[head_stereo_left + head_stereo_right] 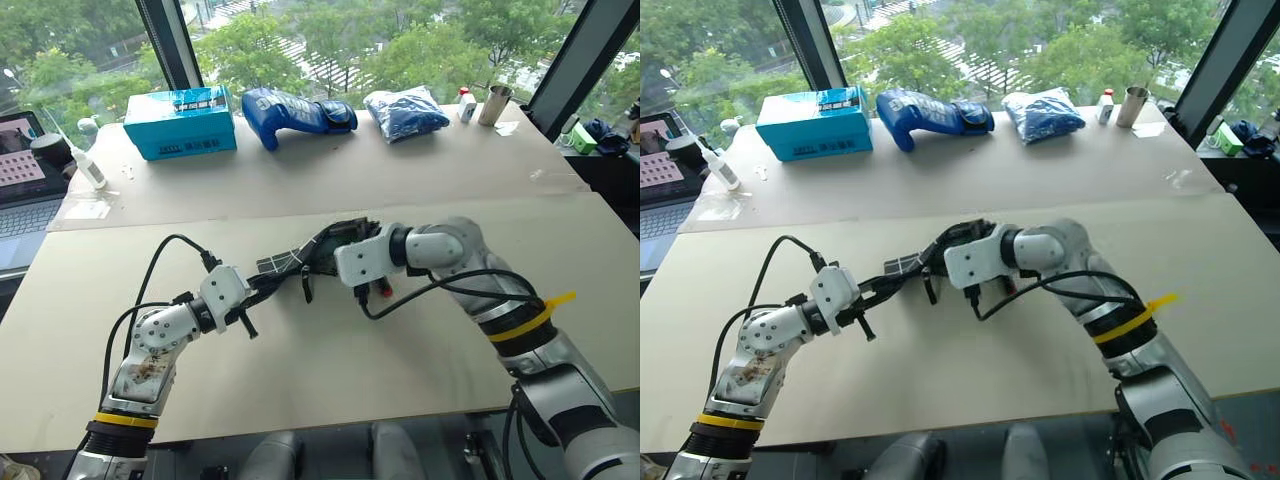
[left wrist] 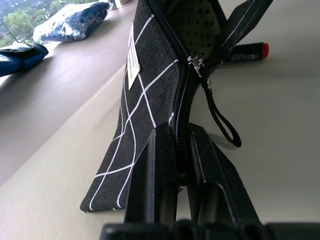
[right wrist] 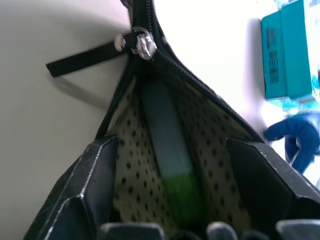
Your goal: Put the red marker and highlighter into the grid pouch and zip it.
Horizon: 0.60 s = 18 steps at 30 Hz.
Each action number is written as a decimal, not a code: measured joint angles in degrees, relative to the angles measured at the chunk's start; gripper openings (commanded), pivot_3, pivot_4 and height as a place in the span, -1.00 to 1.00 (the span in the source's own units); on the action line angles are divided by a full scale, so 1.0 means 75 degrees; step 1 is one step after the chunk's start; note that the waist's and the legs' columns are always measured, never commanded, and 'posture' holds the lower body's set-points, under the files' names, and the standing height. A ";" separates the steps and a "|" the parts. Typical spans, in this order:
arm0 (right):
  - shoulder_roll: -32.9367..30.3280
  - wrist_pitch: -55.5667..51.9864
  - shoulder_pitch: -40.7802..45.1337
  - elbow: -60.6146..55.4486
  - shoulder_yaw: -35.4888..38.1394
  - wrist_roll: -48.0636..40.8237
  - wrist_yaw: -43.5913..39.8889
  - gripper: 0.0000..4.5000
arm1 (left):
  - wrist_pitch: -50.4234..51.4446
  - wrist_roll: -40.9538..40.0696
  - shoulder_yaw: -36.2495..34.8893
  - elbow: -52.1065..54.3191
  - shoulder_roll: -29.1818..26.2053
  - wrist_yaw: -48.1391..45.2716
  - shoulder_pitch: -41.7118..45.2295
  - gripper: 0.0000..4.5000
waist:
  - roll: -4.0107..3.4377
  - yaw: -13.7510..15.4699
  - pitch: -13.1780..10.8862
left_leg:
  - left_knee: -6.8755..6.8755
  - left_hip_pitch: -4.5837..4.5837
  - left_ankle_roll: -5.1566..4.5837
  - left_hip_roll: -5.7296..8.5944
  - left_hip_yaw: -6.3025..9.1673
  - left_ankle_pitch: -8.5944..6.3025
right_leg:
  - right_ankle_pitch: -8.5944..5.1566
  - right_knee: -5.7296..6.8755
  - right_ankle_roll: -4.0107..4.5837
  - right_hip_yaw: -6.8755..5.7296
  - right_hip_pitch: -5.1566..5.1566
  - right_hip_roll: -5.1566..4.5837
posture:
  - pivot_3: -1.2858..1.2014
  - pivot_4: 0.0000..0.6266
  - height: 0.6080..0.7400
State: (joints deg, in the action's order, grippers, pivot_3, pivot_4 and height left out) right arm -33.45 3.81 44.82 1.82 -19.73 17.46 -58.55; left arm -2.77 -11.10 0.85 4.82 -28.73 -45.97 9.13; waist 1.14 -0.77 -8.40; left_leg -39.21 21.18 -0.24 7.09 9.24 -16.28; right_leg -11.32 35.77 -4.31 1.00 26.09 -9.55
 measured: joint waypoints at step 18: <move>-0.0518 -0.7652 -0.1257 -0.2444 0.1792 -0.1914 0.0576 0.60 | 0.0395 -0.0410 -0.0445 0.0073 0.0037 0.0265 0.0186 -1.00 | 0.0000 0.0017 0.0000 | -0.0001 0.0003 -0.0004 -0.0006 0.0005 -0.0003 | 0.0008 0.0001 0.0010 0.0008 0.0006 -0.0005 | 0.03 -0.52 1.00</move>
State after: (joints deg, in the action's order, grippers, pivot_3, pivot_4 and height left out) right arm -37.33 -53.57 35.39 -16.51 -6.29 3.10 -54.23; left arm 0.20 -14.18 -2.49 5.37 -28.45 -43.98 10.52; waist 1.14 -0.65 -8.40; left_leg -39.21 21.20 -0.27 7.05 9.28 -16.30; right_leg -11.26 35.77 -4.24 1.06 26.13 -9.59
